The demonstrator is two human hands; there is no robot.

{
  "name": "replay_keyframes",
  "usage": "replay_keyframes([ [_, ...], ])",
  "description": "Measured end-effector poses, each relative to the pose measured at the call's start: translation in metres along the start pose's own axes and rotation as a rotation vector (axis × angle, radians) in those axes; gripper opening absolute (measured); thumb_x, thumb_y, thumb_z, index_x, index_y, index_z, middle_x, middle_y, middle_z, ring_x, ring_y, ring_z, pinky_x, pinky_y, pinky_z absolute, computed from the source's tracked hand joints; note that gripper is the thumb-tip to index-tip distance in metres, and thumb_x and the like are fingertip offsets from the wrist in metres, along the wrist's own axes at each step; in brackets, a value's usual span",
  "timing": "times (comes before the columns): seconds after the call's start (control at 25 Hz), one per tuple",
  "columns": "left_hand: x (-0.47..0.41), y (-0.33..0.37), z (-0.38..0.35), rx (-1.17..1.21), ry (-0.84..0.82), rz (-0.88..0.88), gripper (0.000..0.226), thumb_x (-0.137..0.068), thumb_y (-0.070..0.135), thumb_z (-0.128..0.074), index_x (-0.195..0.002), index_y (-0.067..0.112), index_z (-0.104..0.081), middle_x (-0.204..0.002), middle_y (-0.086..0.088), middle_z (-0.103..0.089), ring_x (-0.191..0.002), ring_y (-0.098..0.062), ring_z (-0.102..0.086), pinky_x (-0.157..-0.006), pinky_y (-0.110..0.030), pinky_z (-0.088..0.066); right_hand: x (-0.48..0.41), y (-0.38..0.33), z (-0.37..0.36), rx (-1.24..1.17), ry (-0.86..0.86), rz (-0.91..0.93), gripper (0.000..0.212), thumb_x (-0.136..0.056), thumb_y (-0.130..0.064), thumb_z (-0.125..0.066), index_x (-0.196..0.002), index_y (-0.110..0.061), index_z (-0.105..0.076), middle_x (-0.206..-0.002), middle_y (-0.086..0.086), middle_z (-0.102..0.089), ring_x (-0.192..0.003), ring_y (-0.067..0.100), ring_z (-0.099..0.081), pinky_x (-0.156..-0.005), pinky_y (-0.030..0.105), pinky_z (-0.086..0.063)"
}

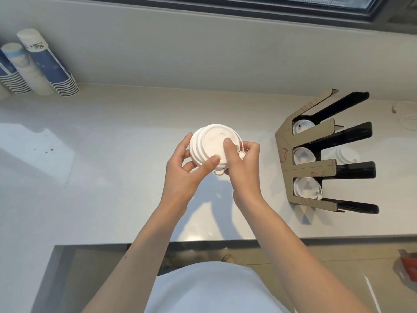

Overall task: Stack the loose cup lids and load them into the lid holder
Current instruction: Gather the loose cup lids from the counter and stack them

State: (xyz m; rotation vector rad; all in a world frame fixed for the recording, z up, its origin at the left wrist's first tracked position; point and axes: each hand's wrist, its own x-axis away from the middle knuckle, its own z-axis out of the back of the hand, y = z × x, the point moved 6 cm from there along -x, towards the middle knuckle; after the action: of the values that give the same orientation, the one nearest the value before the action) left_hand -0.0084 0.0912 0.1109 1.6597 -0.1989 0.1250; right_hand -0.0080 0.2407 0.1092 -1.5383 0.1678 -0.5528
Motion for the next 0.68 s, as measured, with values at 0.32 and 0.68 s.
replay_keyframes([
  [0.32,0.0,0.004,-0.01,0.025,0.014,-0.032,0.071,-0.087,0.016,-0.076,-0.151,0.024,-0.046,-0.134,0.0,-0.064,-0.108,-0.003,-0.071,-0.101,-0.036,-0.056,0.0,-0.009,0.009,0.014,-0.108,0.073,0.032,-0.087,-0.044,-0.059,-0.119,-0.046,-0.053,-0.114,-0.005,-0.063,-0.109,0.021,-0.065,-0.091,0.051,-0.057],
  [0.68,-0.006,0.005,-0.008,0.069,0.012,-0.054,0.053,-0.099,0.026,-0.061,-0.15,0.02,-0.049,-0.147,-0.009,-0.056,-0.123,-0.016,-0.066,-0.093,-0.037,-0.061,-0.005,-0.018,0.02,0.022,-0.164,0.037,0.017,-0.096,-0.035,-0.057,-0.111,-0.026,-0.056,-0.091,0.007,-0.069,-0.083,0.015,-0.069,-0.083,0.048,-0.061],
])
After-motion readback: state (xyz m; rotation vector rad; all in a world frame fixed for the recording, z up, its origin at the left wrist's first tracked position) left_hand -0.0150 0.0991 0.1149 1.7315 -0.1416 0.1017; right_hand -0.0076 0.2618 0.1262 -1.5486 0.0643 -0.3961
